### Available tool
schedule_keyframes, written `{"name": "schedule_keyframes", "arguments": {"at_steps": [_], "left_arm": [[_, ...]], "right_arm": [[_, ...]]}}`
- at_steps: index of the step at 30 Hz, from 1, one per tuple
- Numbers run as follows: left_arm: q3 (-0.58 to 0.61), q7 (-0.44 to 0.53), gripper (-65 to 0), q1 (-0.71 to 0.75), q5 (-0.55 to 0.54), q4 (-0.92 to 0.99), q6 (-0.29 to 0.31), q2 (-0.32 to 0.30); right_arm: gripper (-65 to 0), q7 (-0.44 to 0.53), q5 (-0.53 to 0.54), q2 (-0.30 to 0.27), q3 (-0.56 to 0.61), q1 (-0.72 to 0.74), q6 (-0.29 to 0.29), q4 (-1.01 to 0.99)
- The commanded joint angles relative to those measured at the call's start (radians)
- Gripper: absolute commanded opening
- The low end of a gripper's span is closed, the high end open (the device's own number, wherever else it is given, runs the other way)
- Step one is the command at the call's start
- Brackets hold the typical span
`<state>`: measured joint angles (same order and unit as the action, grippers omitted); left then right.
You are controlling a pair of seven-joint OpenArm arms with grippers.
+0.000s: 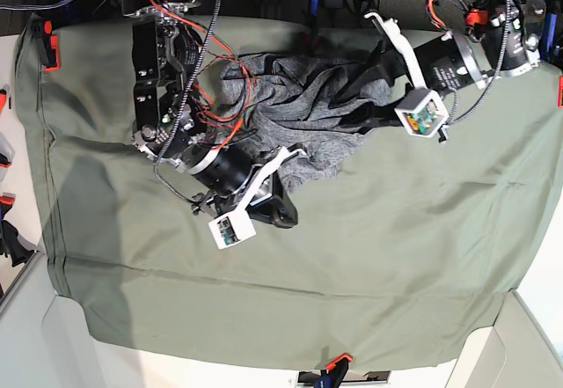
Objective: Fold the T-shirt properly
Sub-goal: 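Grasp the shirt with the right gripper and fold it onto the bundle, then push the shirt bundle together from both sides with both grippers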
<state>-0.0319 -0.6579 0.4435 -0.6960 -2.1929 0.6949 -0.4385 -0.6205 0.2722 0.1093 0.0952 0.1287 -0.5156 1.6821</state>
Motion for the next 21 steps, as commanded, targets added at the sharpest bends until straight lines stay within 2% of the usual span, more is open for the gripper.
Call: {"name": "schedule_keyframes", "arguments": {"at_steps": [1, 4, 7, 9, 12, 16, 21], "left_arm": [[0.027, 0.037, -51.0, 0.0, 0.014, -0.004, 0.003, -0.01], [0.103, 0.122, -53.1, -0.006, 0.132, 0.018, 0.003, -0.01], [0.144, 0.184, -53.1, -0.034, 0.216, 0.051, 0.003, -0.008], [0.153, 0.183, -53.1, -0.051, 0.23, 0.091, 0.003, -0.001], [0.152, 0.183, -53.1, -0.074, 0.23, 0.177, 0.003, 0.006], [0.15, 0.183, -53.1, -0.111, 0.24, 0.285, 0.003, 0.006], [0.146, 0.183, -53.1, -0.161, 0.288, 0.377, 0.003, 0.0]], "right_arm": [[-65.0, 0.02, 0.015, -0.005, -0.008, 0.018, -0.005, 0.016], [-65.0, 0.008, 0.037, -0.051, -0.02, 0.018, -0.006, 0.016], [-65.0, -0.056, 0.126, -0.098, -0.02, 0.014, -0.032, 0.016], [-65.0, -0.098, 0.188, -0.118, -0.019, 0.001, -0.04, 0.016], [-65.0, -0.106, 0.229, -0.131, -0.014, -0.026, -0.043, 0.016], [-65.0, -0.088, 0.217, -0.131, 0.018, -0.035, -0.043, 0.014], [-65.0, -0.043, 0.116, -0.131, 0.081, -0.035, -0.042, -0.016]]}}
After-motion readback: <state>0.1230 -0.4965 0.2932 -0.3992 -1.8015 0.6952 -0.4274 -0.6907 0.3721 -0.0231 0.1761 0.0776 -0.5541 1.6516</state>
